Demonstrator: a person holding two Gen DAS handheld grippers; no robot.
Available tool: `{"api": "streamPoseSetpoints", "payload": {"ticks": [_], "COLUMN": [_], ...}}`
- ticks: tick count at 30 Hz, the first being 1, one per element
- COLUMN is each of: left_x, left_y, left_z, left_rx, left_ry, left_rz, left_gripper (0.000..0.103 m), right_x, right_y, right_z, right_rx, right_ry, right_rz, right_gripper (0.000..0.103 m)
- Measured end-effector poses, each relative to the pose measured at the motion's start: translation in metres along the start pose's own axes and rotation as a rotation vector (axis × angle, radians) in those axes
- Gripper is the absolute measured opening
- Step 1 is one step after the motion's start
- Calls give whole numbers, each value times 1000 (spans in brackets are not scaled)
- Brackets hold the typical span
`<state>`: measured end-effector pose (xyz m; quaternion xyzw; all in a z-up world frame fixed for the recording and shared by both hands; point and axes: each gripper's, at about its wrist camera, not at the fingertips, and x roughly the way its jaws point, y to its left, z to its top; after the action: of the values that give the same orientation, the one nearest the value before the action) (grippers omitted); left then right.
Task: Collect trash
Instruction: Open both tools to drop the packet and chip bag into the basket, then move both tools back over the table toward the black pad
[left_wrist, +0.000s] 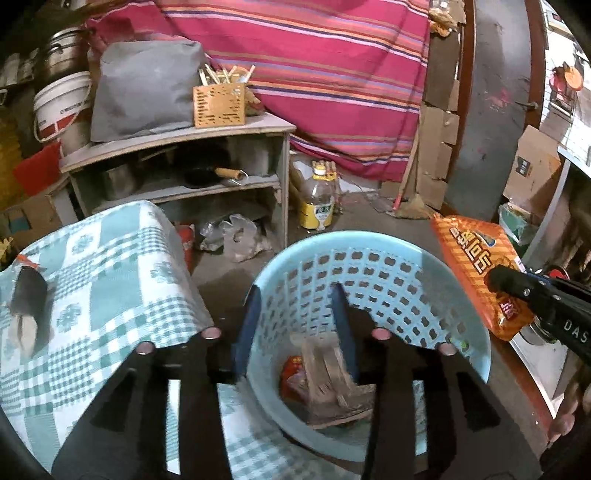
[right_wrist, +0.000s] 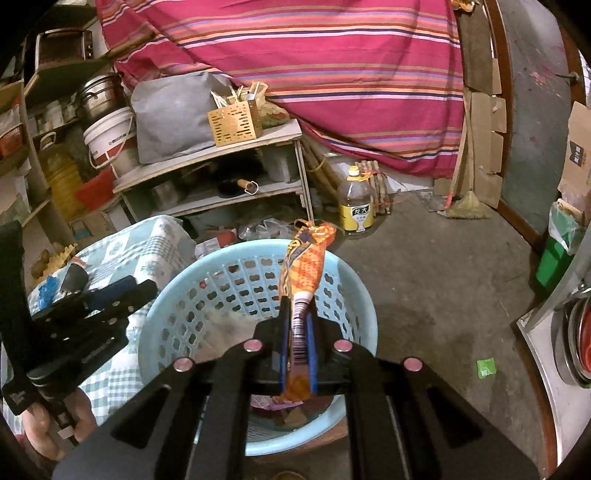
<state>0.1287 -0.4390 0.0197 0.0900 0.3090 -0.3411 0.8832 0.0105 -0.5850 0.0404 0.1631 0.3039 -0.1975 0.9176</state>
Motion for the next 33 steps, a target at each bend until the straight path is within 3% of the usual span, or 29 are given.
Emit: {"api": "streamPoseSetpoints", "payload": {"ticks": [2, 4, 11, 12, 13, 15, 20, 25, 33], "left_x": [-9, -20, -54, -59, -66, -77, -109, -141, -173], "left_y": [8, 18, 66, 76, 86, 106, 161, 227, 310], "left_z": [1, 2, -1, -2, -4, -7, -17, -34, -67], "left_rx": [-10, -26, -56, -61, -66, -77, -107, -168, -270], "left_ry": [-17, -41, -76, -79, -80, -82, -95, -93, -82], "left_rz": [17, 46, 151, 172, 192, 228, 326, 421, 517], "left_gripper": [53, 69, 86, 87, 88, 90, 96, 97, 97], "right_x": [1, 2, 13, 16, 18, 23, 26, 17, 30], "right_y": [6, 13, 35, 39, 41, 51, 76, 117, 208], "right_z": [0, 0, -3, -4, -5, -8, -8, -1, -9], "right_rx": [-6, -19, -37, -35, -33, -39, -78, -107, -186], "right_ry": [1, 5, 46, 58, 71, 79, 77, 7, 0], "right_rz": [6, 13, 31, 30, 31, 16, -61, -33, 77], "right_gripper": [8, 8, 10, 15, 35, 64, 67, 83, 87]}}
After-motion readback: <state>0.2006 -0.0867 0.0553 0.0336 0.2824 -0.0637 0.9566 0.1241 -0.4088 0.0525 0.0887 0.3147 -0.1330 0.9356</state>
